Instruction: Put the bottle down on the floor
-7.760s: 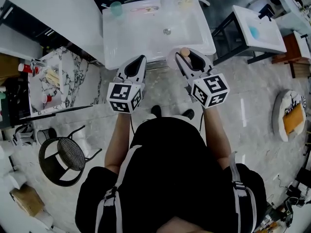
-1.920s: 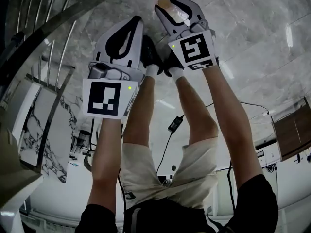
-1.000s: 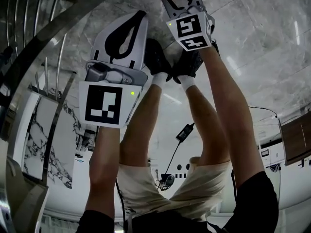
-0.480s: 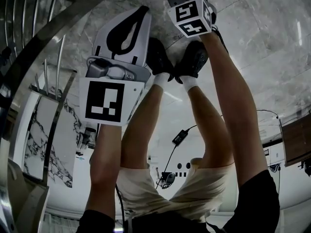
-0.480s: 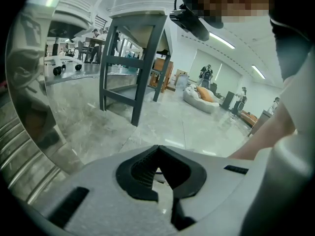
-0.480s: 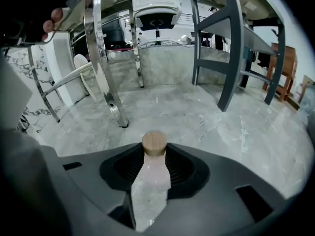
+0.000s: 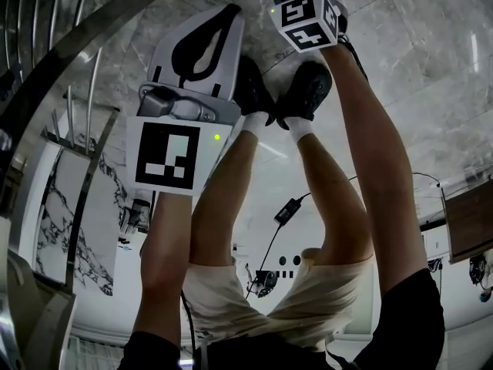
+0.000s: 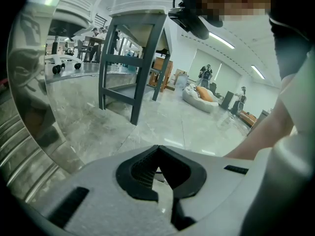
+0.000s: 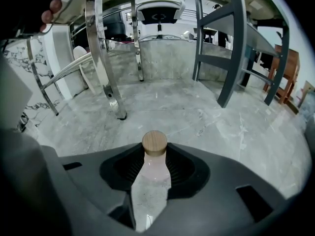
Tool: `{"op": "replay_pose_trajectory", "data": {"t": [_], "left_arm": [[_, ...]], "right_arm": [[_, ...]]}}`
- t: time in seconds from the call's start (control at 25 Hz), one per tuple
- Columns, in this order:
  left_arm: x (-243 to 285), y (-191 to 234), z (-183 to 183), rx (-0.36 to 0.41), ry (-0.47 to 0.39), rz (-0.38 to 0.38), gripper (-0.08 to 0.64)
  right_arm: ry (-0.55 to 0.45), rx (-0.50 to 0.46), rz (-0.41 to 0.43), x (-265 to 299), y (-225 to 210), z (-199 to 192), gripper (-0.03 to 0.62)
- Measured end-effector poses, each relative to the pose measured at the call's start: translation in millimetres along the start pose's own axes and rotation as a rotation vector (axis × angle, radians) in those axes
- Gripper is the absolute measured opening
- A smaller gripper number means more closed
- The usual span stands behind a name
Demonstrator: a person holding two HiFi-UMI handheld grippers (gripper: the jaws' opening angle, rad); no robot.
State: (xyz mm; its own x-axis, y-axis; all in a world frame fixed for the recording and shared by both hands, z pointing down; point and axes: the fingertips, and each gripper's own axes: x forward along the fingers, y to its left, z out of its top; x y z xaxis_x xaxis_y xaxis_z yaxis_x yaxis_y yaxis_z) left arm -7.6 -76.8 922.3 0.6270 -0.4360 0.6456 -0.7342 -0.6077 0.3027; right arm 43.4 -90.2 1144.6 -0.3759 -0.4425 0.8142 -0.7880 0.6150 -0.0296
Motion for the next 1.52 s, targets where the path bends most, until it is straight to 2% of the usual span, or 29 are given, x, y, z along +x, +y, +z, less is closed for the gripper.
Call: {"op": "replay_pose_trajectory", "data": {"t": [1.0, 1.52], "left_arm": [[5, -3, 7, -0.003, 0.010, -0.004, 0.018], [-16, -22, 38, -0.007, -0.008, 0.000, 0.018]], "right_arm": [[0.043, 0.023, 0.027, 2, 1, 2, 0.138], [0.018, 0.001, 0.030, -47, -4, 33, 0.127]]}}
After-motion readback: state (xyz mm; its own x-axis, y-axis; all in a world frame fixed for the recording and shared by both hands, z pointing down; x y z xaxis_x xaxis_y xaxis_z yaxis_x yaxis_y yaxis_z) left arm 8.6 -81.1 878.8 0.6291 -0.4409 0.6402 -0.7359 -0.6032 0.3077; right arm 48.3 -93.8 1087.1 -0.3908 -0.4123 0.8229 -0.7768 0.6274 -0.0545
